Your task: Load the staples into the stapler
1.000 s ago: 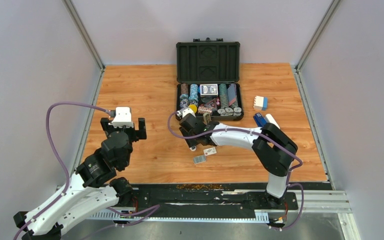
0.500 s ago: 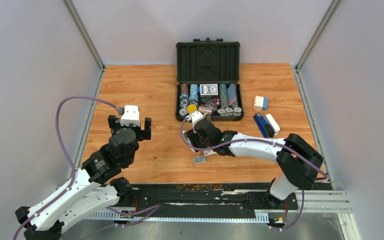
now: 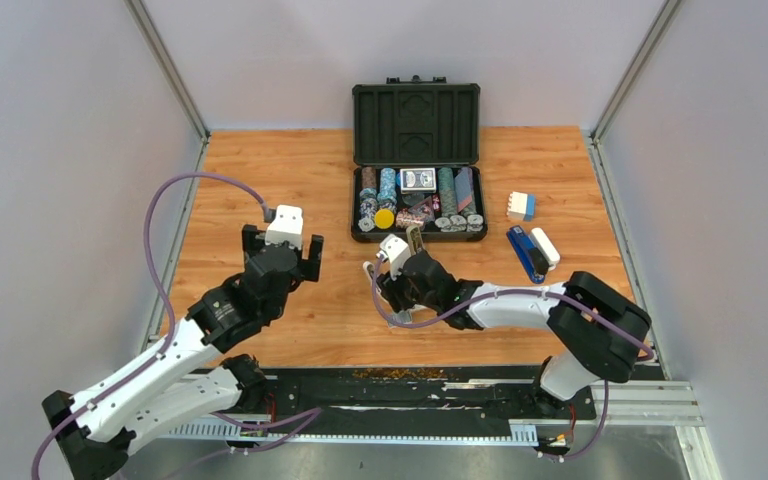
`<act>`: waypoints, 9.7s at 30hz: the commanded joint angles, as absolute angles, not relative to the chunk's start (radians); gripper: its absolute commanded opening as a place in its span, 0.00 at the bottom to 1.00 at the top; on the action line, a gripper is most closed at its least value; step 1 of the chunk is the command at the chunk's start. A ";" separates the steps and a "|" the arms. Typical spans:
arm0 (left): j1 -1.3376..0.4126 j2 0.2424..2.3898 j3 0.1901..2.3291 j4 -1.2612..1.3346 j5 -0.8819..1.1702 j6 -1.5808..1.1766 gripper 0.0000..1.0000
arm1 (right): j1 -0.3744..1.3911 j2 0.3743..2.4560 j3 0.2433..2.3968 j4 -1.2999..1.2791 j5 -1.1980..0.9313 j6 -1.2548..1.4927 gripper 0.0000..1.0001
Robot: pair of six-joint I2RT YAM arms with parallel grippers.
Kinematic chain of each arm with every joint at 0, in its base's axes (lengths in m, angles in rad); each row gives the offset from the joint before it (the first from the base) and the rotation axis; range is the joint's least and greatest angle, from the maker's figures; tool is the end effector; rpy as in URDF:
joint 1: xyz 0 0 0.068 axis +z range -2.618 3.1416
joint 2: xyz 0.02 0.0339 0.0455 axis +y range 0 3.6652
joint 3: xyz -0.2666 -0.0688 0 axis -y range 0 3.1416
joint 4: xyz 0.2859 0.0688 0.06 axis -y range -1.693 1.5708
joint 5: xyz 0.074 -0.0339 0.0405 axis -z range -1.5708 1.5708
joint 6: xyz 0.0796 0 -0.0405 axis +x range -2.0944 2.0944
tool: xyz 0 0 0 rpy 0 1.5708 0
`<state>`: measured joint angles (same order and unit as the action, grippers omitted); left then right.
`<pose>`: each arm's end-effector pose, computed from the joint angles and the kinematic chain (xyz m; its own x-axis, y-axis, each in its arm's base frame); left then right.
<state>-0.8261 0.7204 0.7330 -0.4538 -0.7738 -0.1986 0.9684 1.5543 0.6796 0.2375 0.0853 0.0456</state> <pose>0.1921 -0.1264 0.2971 -0.3030 0.1205 -0.9453 0.0386 0.9927 0.1142 0.2142 0.2995 0.1079 -0.3724 -0.4614 -0.8052 -0.7660 0.6427 -0.0140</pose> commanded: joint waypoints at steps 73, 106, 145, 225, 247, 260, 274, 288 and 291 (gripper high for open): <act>-0.778 1.087 0.676 -0.162 -0.258 -0.800 0.68 | 1.005 1.391 0.680 0.088 0.107 0.069 0.62; -0.773 0.583 0.745 -0.496 -0.550 -0.228 1.00 | 0.986 1.810 1.220 -0.482 0.090 -0.035 0.24; -0.727 0.652 0.739 -0.488 -0.472 -0.244 1.00 | 0.986 1.911 1.074 -0.328 0.056 -0.006 0.14; -0.914 1.606 0.886 -0.313 -0.487 -1.156 0.57 | 0.911 0.958 0.805 -0.577 0.601 0.164 0.97; -0.913 1.438 0.743 -0.201 -0.405 -0.953 0.57 | 0.911 0.972 0.801 -0.565 0.564 0.161 0.97; -0.896 1.460 0.647 -0.068 -0.347 -1.004 0.23 | 0.911 0.992 0.770 -0.482 0.409 0.202 0.97; -0.813 1.221 0.392 0.275 -0.169 -1.048 0.00 | 0.911 1.278 0.782 -0.078 0.057 0.414 0.90; -0.811 0.976 0.262 0.449 -0.094 -1.099 0.00 | 0.858 1.367 0.678 0.301 -0.199 0.556 0.68; -0.811 0.947 0.243 0.468 -0.092 -1.110 0.00 | 0.852 1.379 0.679 0.302 -0.204 0.563 0.62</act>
